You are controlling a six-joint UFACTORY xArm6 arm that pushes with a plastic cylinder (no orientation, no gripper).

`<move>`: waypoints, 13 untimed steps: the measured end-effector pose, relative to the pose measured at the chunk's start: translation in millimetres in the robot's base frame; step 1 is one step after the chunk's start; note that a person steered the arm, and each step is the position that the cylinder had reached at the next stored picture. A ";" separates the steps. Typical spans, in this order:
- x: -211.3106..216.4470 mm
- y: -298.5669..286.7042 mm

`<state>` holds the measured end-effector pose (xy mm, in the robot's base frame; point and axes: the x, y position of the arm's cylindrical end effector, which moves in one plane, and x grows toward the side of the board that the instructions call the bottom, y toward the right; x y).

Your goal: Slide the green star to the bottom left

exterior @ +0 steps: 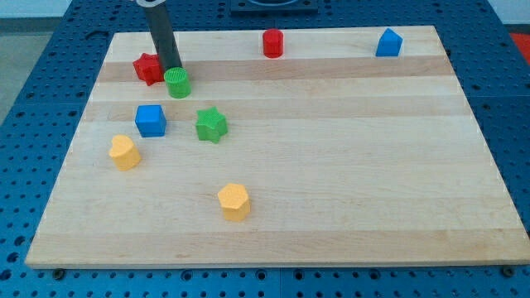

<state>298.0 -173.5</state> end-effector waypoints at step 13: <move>197.3 77.0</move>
<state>495.2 -96.5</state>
